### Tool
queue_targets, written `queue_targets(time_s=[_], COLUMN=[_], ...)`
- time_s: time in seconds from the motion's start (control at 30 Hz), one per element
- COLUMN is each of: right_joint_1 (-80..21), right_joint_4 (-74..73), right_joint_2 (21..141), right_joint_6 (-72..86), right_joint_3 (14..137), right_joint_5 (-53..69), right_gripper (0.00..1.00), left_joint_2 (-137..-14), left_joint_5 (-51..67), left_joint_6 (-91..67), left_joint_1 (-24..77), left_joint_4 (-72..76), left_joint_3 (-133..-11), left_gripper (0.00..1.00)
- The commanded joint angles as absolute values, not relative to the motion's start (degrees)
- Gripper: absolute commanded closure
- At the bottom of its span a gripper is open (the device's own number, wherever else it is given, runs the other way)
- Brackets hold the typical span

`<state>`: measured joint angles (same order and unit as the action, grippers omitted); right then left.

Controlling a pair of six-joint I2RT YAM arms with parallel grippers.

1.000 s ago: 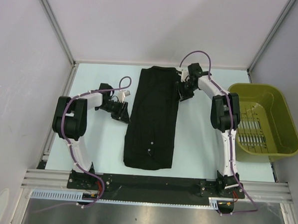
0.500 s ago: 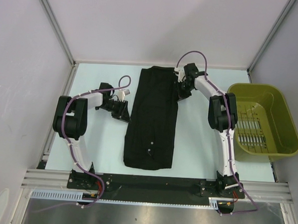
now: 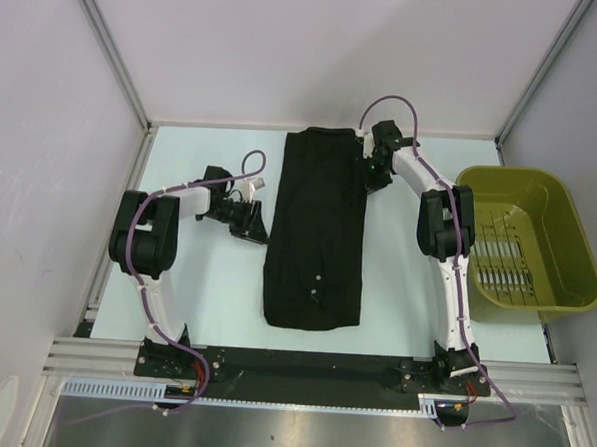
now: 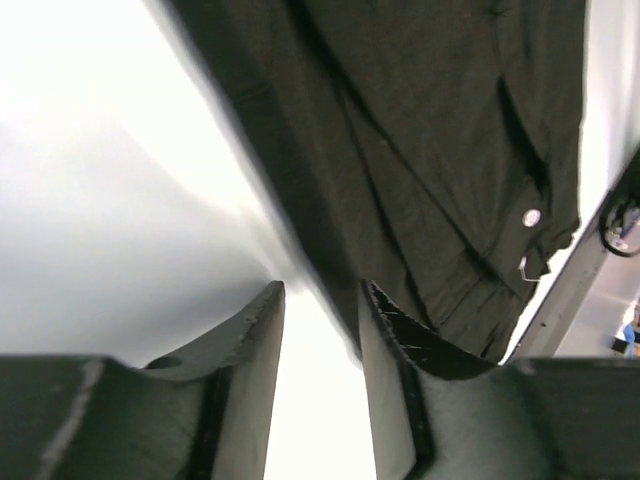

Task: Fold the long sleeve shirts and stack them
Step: Fold the shirt

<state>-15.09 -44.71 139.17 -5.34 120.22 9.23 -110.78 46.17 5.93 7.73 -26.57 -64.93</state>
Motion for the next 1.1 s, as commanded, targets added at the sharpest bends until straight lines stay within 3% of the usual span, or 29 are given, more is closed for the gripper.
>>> queue_targets(time_s=[0.0,0.17,0.27,0.4,0.57,0.7,0.83,1.07], right_joint_1=[-14.33,-13.01,-13.01,-13.10,-13.10,-13.01,-14.58,-32.04], right_joint_4=[-48.68,-54.75,-56.69,-55.29,-50.63,-43.53,-36.92,-31.65], right_joint_2=[138.52,131.86,127.02,115.70,104.17,91.78,77.55,63.30], right_joint_6=[-9.05,-12.56,-15.02,-19.50,-26.00,-33.65,-43.57,-52.64], right_joint_3=[119.00,116.99,110.06,98.55,82.47,68.41,54.78,40.62], right_joint_5=[8.43,12.03,14.85,19.58,23.19,25.48,29.61,27.96], right_gripper=[0.91,0.47,0.33,0.27,0.27,0.29,0.27,0.27], left_joint_2=[-106.73,-96.78,-92.38,-91.76,-93.61,-86.42,-72.28,-53.72], left_joint_5=[50.36,47.03,42.12,35.34,29.10,29.87,34.61,39.11], left_joint_6=[8.08,27.80,36.61,42.70,48.50,53.25,58.25,68.64], left_joint_1=[8.79,15.72,20.55,25.74,30.58,30.67,30.32,30.59], left_joint_4=[-24.87,-35.82,-39.89,-41.48,-42.19,-41.40,-39.21,-34.73], left_joint_3=[-62.32,-59.77,-56.87,-52.04,-47.03,-42.73,-39.04,-28.05], left_gripper=[0.57,0.57,0.57,0.59,0.65,0.63,0.50,0.26])
